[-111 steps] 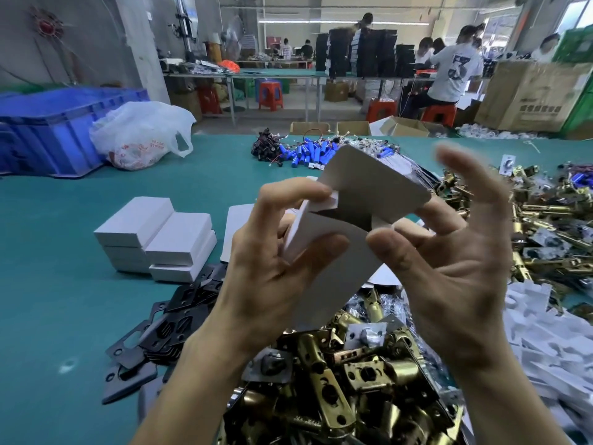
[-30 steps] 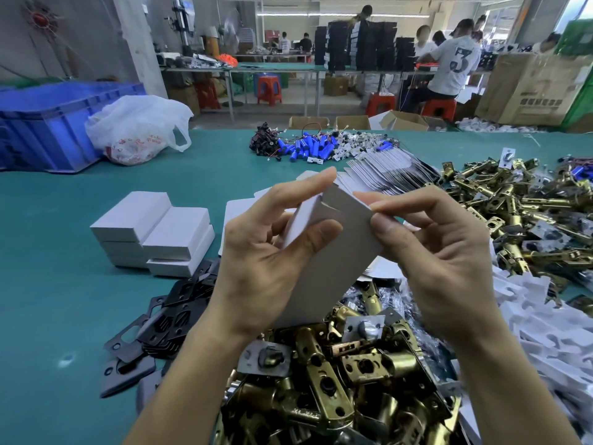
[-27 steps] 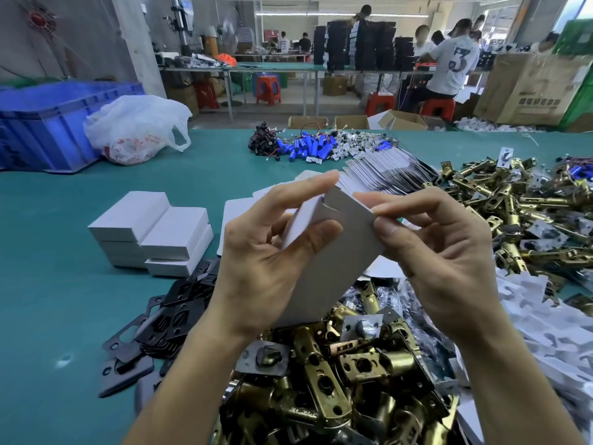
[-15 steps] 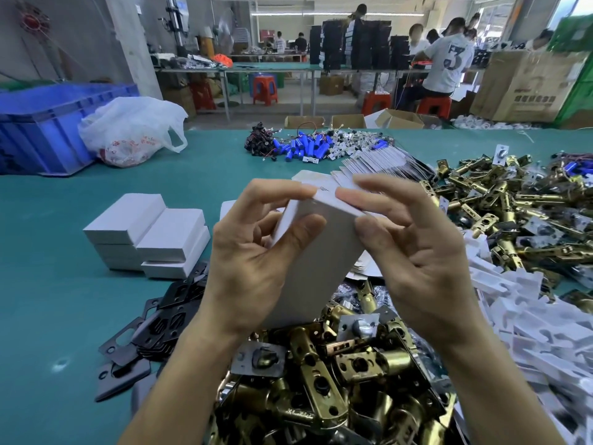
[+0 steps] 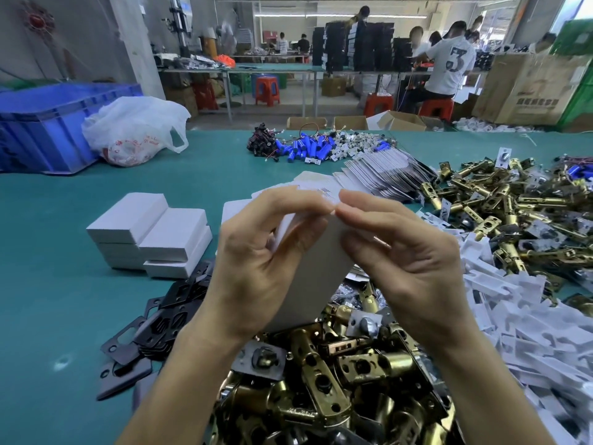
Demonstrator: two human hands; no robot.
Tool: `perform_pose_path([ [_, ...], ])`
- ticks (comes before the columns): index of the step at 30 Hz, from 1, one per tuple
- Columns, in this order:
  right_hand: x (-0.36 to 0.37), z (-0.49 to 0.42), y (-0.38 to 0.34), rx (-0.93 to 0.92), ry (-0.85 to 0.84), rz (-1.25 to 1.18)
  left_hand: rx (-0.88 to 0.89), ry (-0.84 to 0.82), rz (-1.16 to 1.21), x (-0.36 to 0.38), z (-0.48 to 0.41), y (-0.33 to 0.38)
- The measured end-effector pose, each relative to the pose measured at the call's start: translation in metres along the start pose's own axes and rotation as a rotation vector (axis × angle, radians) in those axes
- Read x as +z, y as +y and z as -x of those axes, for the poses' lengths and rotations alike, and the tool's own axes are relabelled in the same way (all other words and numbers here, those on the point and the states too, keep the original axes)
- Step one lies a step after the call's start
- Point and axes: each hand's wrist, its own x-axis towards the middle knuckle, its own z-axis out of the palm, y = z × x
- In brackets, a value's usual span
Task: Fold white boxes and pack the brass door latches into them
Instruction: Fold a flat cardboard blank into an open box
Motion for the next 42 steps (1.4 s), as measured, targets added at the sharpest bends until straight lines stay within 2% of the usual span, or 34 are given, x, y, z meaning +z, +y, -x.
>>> perform_pose_path([
  [3, 0.010, 0.001, -0.002, 0.082, -0.110, -0.098, 0.066, 0.118, -0.034, -0.002, -0.002, 0.007],
  [5, 0.016, 0.003, -0.002, 0.177, -0.138, -0.176, 0.142, 0.242, -0.052, -0.006, -0.006, 0.010],
  [7, 0.015, 0.004, -0.002, 0.303, -0.183, -0.146, 0.175, 0.401, -0.039, -0.010, -0.010, 0.012],
  [9, 0.014, 0.004, -0.002, 0.347, -0.264, -0.038, 0.079, 0.525, 0.091, -0.013, -0.012, 0.011],
  [10, 0.014, 0.003, -0.001, 0.340, -0.245, 0.016, -0.016, 0.568, 0.188, -0.013, -0.013, 0.011],
  [11, 0.013, 0.002, -0.001, 0.337, -0.183, 0.019, -0.140, 0.598, 0.282, -0.012, -0.012, 0.011],
  [13, 0.010, 0.000, -0.002, 0.359, -0.051, -0.130, -0.377, 0.621, 0.370, -0.015, -0.010, 0.008],
  [15, 0.006, -0.001, -0.002, 0.387, 0.000, -0.247, -0.475, 0.568, 0.298, -0.017, -0.007, 0.003],
  [18, 0.003, -0.001, -0.001, 0.385, 0.048, -0.246, -0.481, 0.420, 0.158, -0.015, -0.003, -0.001],
  [22, 0.001, -0.002, 0.001, 0.418, 0.148, -0.326, -0.507, 0.383, 0.206, -0.011, -0.002, -0.004],
  [26, -0.002, -0.007, -0.001, 0.622, 0.175, -0.511, -0.480, 0.330, 0.289, -0.010, -0.001, -0.005],
  [30, -0.003, -0.008, -0.007, 0.751, 0.171, -0.747, -0.404, 0.083, 0.236, -0.006, 0.000, 0.002],
  [33, -0.003, -0.008, -0.008, 0.722, 0.231, -0.799, -0.485, -0.123, 0.205, -0.006, 0.002, 0.006],
  [36, -0.006, -0.008, -0.008, 0.673, 0.306, -0.710, -0.613, -0.346, 0.080, -0.017, 0.004, 0.010],
  [38, -0.008, -0.008, -0.007, 0.648, 0.309, -0.635, -0.698, -0.470, 0.098, -0.024, 0.004, 0.013],
  [40, -0.008, -0.005, -0.006, 0.583, 0.265, -0.591, -0.720, -0.499, 0.101, -0.023, 0.004, 0.015],
  [42, -0.003, -0.002, -0.006, 0.472, 0.134, -0.493, -0.656, -0.459, 0.000, -0.014, 0.004, 0.018],
])
